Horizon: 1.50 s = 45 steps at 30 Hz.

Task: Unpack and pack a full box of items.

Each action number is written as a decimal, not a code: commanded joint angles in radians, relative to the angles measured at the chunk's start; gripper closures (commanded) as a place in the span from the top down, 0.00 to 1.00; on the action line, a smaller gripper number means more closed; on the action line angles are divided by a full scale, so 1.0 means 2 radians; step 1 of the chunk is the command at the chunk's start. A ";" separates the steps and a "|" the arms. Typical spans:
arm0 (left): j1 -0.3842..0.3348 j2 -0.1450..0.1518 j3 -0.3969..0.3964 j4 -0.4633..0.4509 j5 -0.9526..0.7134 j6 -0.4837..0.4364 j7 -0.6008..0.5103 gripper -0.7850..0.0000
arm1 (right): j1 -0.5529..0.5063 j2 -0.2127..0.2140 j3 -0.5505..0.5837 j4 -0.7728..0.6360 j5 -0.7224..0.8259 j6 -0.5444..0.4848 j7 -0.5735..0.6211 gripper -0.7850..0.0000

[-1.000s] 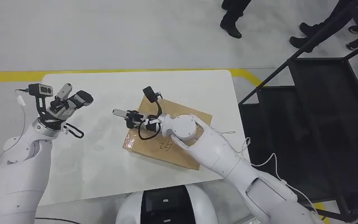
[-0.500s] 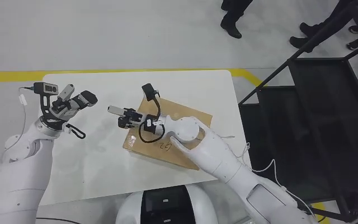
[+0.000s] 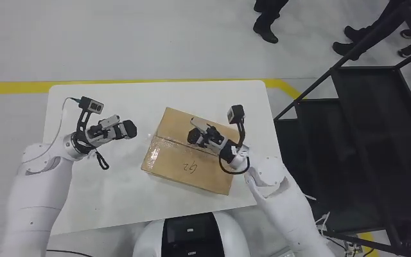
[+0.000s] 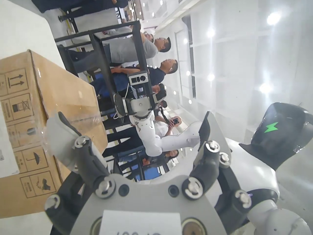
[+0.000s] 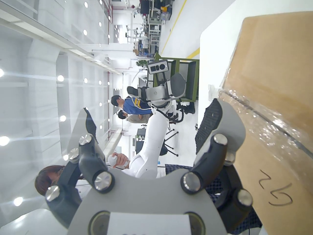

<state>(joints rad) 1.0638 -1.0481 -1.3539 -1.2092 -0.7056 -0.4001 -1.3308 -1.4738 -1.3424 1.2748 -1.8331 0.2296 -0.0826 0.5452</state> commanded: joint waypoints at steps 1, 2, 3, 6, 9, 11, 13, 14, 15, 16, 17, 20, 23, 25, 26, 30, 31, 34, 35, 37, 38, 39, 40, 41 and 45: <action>-0.010 -0.002 0.014 0.012 0.012 0.006 0.004 1.00 | -0.023 0.003 0.023 -0.010 0.016 -0.015 0.000 1.00; -0.015 -0.004 0.022 0.021 0.022 0.010 0.008 1.00 | -0.031 0.004 0.034 -0.013 0.022 -0.021 0.000 1.00; -0.023 -0.005 0.029 0.030 0.038 0.011 0.017 1.00 | -0.039 0.006 0.044 -0.015 0.030 -0.030 0.001 1.00; -0.040 -0.010 0.051 0.046 0.056 0.010 0.027 1.00 | -0.061 0.009 0.067 -0.028 0.044 -0.046 0.001 1.00; -0.053 -0.014 0.066 0.059 0.060 0.007 0.029 1.00 | -0.081 0.011 0.087 -0.040 0.056 -0.059 -0.001 1.00; -0.060 -0.017 0.075 0.066 0.061 0.005 0.028 1.00 | -0.093 0.012 0.097 -0.048 0.063 -0.066 -0.001 1.00; -0.066 -0.019 0.083 0.072 0.066 0.003 0.028 1.00 | -0.104 0.014 0.107 -0.052 0.069 -0.073 -0.001 1.00; -0.068 -0.020 0.086 0.076 0.068 0.002 0.030 1.00 | -0.109 0.014 0.112 -0.052 0.072 -0.077 -0.002 1.00; -0.071 -0.021 0.090 0.080 0.072 0.001 0.032 1.00 | -0.112 0.015 0.117 -0.051 0.075 -0.079 -0.003 1.00; -0.073 -0.022 0.092 0.083 0.078 -0.002 0.036 1.00 | -0.115 0.015 0.120 -0.051 0.077 -0.081 -0.001 1.00; -0.074 -0.022 0.095 0.084 0.079 -0.003 0.038 1.00 | -0.117 0.016 0.123 -0.052 0.079 -0.083 0.000 1.00; -0.076 -0.024 0.101 0.089 0.079 -0.003 0.039 1.00 | -0.122 0.017 0.126 -0.053 0.082 -0.086 0.001 1.00; -0.079 -0.026 0.107 0.093 0.079 -0.003 0.039 1.00 | -0.123 0.018 0.127 -0.054 0.087 -0.092 0.000 1.00; -0.081 -0.028 0.111 0.095 0.079 -0.003 0.039 1.00 | -0.124 0.018 0.129 -0.054 0.090 -0.096 -0.002 1.00; -0.082 -0.028 0.112 0.095 0.079 -0.003 0.039 1.00 | -0.125 0.018 0.130 -0.054 0.090 -0.097 -0.003 1.00; -0.084 -0.030 0.114 0.099 0.079 -0.005 0.040 1.00 | -0.131 0.019 0.135 -0.057 0.093 -0.104 -0.005 1.00; -0.085 -0.029 0.113 0.100 0.079 -0.006 0.040 1.00 | -0.133 0.019 0.136 -0.058 0.095 -0.107 -0.006 1.00; -0.083 -0.028 0.109 0.100 0.077 -0.008 0.040 1.00 | -0.136 0.020 0.138 -0.059 0.095 -0.116 -0.012 1.00; -0.083 -0.028 0.107 0.099 0.076 -0.008 0.040 1.00 | -0.136 0.020 0.139 -0.059 0.094 -0.119 -0.014 1.00; -0.081 -0.027 0.104 0.097 0.074 -0.006 0.040 1.00 | -0.135 0.020 0.142 -0.057 0.093 -0.128 -0.027 1.00; -0.080 -0.027 0.102 0.096 0.069 -0.005 0.039 1.00 | -0.135 0.019 0.142 -0.056 0.096 -0.134 -0.034 1.00; -0.079 -0.027 0.100 0.096 0.064 -0.004 0.040 1.00 | -0.136 0.019 0.142 -0.055 0.096 -0.140 -0.041 1.00; -0.078 -0.027 0.097 0.095 0.063 -0.005 0.043 1.00 | -0.136 0.019 0.143 -0.054 0.093 -0.146 -0.049 1.00; -0.077 -0.026 0.094 0.095 0.059 -0.007 0.048 1.00 | -0.136 0.018 0.144 -0.053 0.091 -0.151 -0.058 1.00; -0.067 -0.025 0.075 0.085 0.034 -0.018 0.073 1.00 | -0.138 0.017 0.144 -0.051 0.090 -0.160 -0.073 1.00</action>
<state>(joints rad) 0.9228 -1.0987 -1.1918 -1.0315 -0.6216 -0.4287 -1.1995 -1.7489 -1.3078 1.5629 -1.9352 0.4101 -0.4044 0.3977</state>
